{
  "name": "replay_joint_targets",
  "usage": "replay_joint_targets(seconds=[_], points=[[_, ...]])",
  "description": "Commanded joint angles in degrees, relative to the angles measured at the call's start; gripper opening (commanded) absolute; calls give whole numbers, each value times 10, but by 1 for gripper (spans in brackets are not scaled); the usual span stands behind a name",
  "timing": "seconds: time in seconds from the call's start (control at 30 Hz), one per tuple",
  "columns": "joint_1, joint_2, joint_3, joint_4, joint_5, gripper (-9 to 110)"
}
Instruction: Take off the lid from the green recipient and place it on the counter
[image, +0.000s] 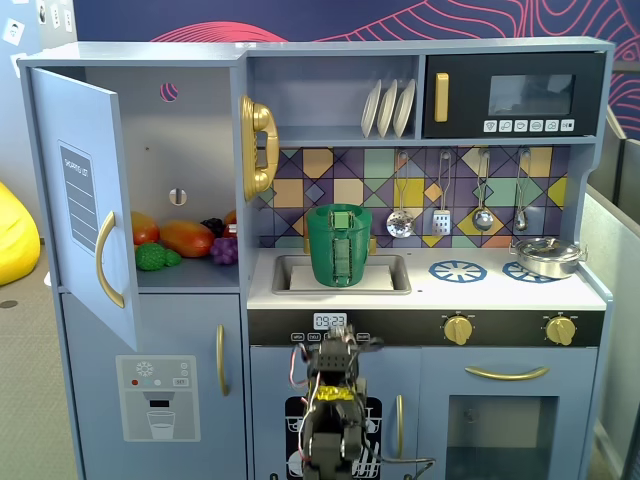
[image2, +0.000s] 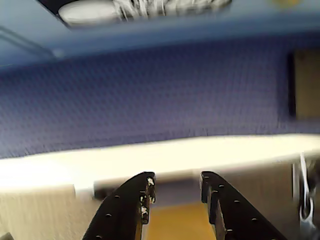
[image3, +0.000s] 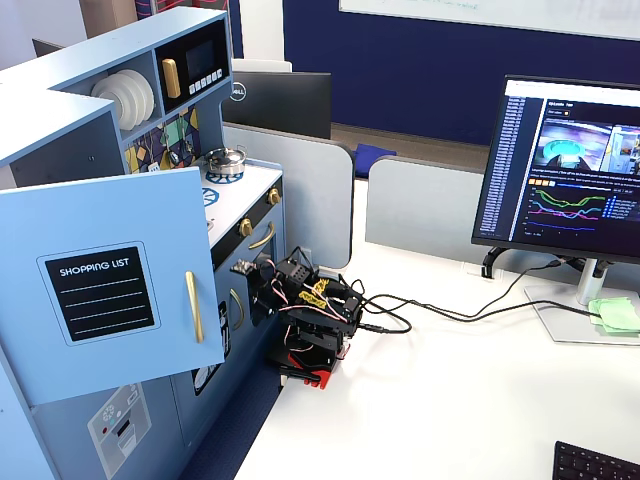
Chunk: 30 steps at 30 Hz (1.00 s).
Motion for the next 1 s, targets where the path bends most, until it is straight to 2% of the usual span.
replay_joint_targets(seconds=[0.0, 0.1, 0.23, 0.5, 0.97], points=[[-17, -76, -201, -96, 8, 0], [-11, -125, -312, -191, -28, 0], [-15, -180, -403, -351, -30, 14], [11, -253, -480, -447, -17, 38], [56, -345, -514, -482, -43, 39]])
